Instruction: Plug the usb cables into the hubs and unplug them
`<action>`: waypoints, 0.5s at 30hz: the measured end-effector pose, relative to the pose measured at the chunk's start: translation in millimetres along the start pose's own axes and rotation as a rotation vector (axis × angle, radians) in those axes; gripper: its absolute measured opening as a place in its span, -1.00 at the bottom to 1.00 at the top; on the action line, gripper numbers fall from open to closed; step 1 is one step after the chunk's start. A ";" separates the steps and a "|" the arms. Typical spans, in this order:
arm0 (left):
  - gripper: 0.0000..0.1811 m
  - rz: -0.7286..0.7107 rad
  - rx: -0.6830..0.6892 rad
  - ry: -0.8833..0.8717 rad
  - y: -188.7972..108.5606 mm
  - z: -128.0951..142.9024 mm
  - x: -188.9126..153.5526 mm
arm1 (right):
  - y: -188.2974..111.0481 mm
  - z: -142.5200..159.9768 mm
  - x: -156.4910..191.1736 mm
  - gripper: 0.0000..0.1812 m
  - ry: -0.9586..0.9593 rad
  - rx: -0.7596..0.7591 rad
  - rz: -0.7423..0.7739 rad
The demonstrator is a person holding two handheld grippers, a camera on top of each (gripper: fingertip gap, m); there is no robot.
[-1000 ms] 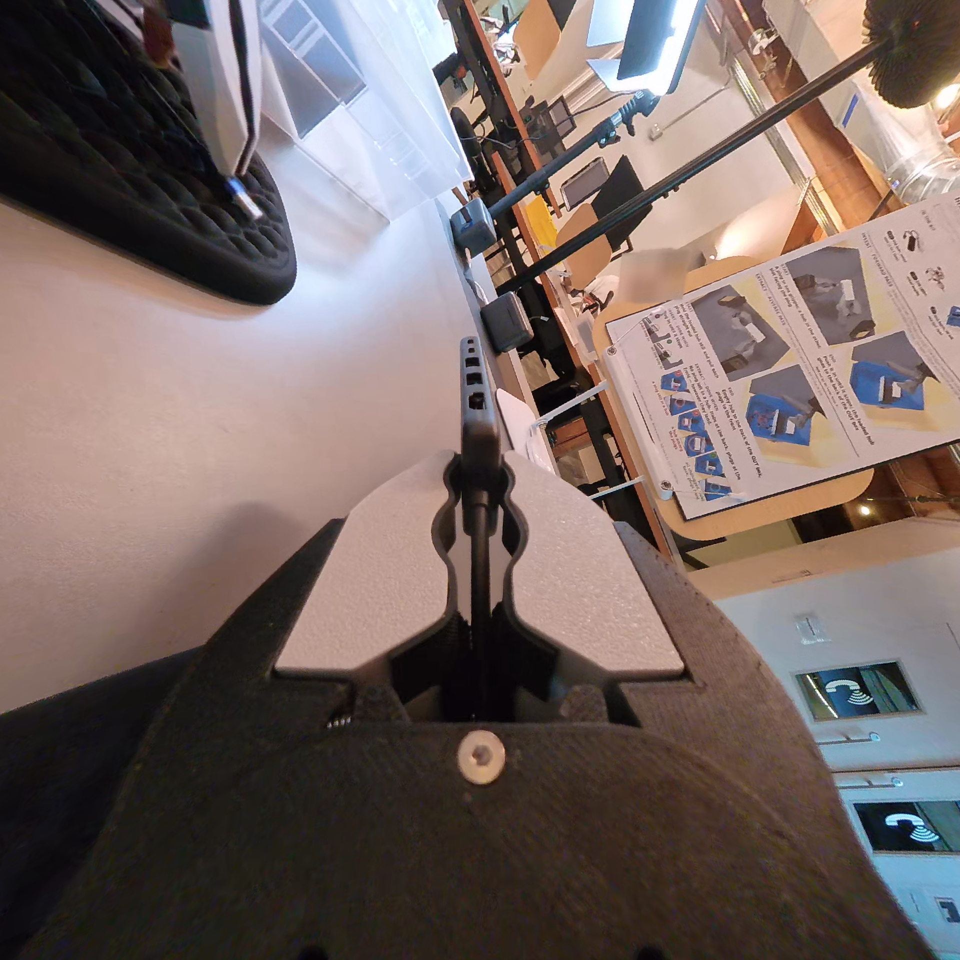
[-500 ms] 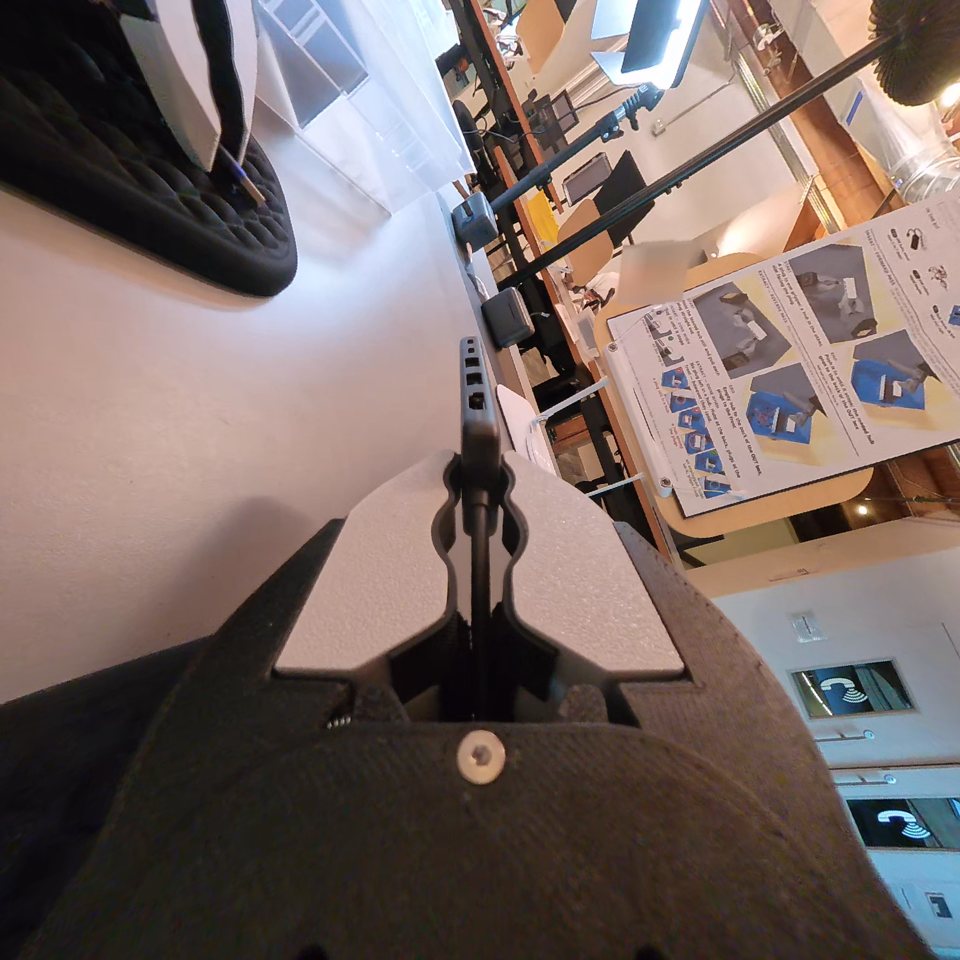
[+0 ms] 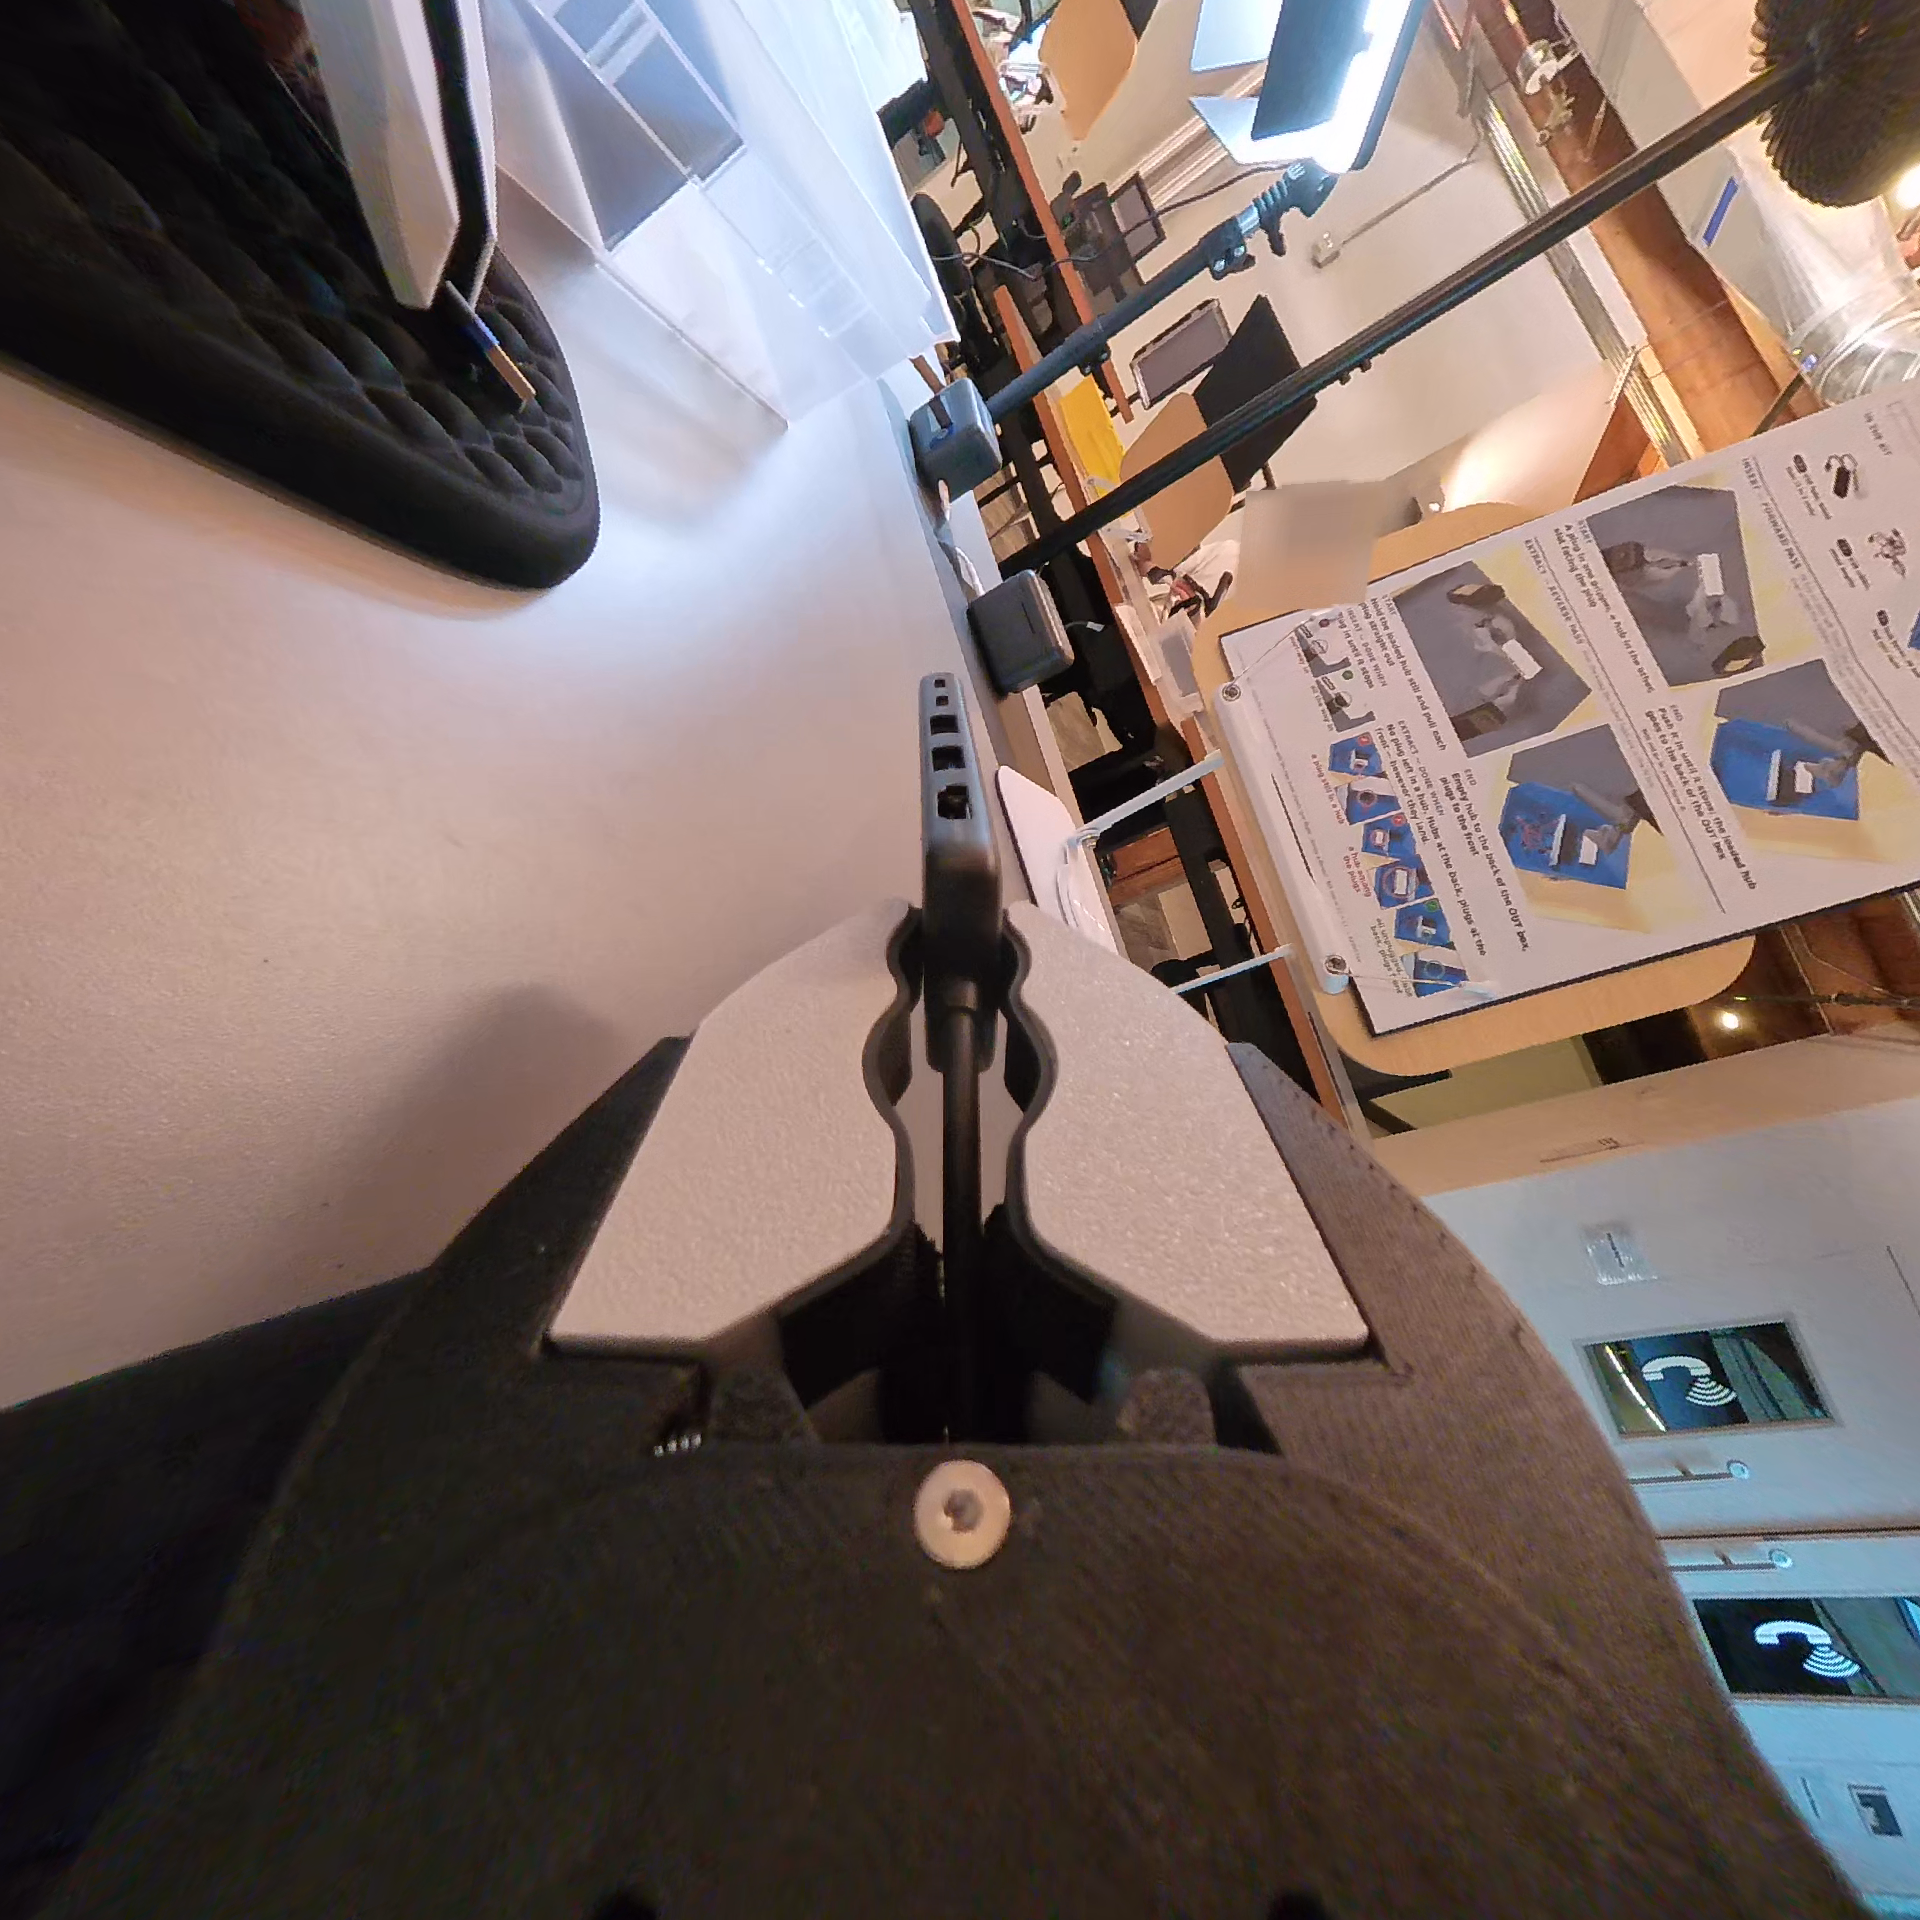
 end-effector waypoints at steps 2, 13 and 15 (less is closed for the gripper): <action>-0.75 -0.012 0.012 -0.004 1.3 -0.3 2.2 | 0.4 -0.6 0.5 -0.87 0.000 -0.003 -0.001; -0.83 -0.203 0.031 0.291 6.8 4.4 -5.5 | 5.2 -4.2 6.9 -0.86 -0.041 -0.004 -0.026; -0.84 -0.238 0.027 0.394 6.0 4.5 -9.0 | 7.7 -6.3 9.4 -0.86 -0.070 -0.002 -0.026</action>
Point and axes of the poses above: each gripper's, where its closed fingertips meet, y out along the fingers, z out of its underside, x = y × z across the jaws, the point moved 6 cm from there along -y, back along the fingers, and after that the axes turned 4 degrees about -x, right-handed, at the moved point
